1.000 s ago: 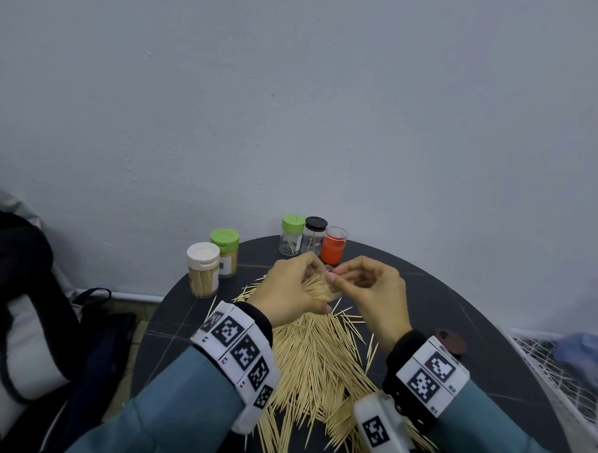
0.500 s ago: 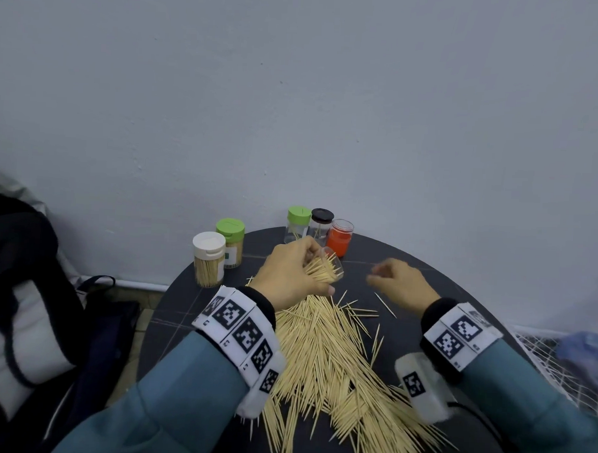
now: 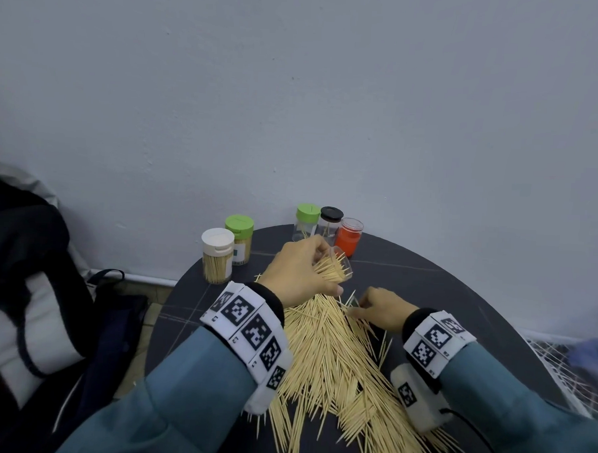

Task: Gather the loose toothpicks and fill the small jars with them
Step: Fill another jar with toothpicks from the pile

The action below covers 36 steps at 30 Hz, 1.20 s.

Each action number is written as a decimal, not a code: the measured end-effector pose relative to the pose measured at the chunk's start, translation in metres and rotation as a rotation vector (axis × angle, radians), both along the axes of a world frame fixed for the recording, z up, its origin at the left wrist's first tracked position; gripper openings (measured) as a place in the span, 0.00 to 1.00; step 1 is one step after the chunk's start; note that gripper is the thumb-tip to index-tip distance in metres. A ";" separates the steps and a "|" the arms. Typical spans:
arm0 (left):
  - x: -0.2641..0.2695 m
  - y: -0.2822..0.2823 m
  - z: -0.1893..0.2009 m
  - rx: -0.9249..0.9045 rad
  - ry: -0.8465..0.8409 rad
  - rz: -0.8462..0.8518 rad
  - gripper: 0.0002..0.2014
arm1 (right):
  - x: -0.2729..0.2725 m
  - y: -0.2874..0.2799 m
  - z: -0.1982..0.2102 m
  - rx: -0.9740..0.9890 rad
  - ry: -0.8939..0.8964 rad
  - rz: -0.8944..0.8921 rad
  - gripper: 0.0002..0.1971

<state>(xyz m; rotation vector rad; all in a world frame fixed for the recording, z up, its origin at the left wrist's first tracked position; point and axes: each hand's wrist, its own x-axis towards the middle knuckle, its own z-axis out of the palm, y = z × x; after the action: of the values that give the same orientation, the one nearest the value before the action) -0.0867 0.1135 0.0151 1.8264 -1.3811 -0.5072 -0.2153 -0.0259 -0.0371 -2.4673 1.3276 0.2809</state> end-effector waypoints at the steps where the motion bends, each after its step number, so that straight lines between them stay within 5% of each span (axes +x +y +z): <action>1: 0.000 0.000 0.000 -0.001 -0.001 0.000 0.23 | 0.004 0.007 0.001 0.012 0.016 0.013 0.18; 18: 0.000 0.003 0.002 0.024 -0.006 -0.005 0.23 | 0.025 0.036 0.011 0.051 0.143 0.041 0.18; 21: 0.000 0.003 0.002 0.025 -0.014 -0.008 0.23 | 0.016 0.030 0.013 0.177 0.021 0.035 0.12; 27: -0.001 0.002 0.001 0.036 -0.029 -0.012 0.24 | -0.002 0.028 0.010 0.650 -0.424 -0.174 0.17; 36: -0.004 0.001 0.000 0.068 -0.031 -0.017 0.24 | -0.015 0.027 0.007 0.776 -0.420 -0.126 0.15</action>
<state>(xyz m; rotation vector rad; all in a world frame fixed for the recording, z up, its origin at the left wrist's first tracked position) -0.0909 0.1146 0.0151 1.8856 -1.4172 -0.5429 -0.2303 0.0007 -0.0305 -1.6676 0.9447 0.1831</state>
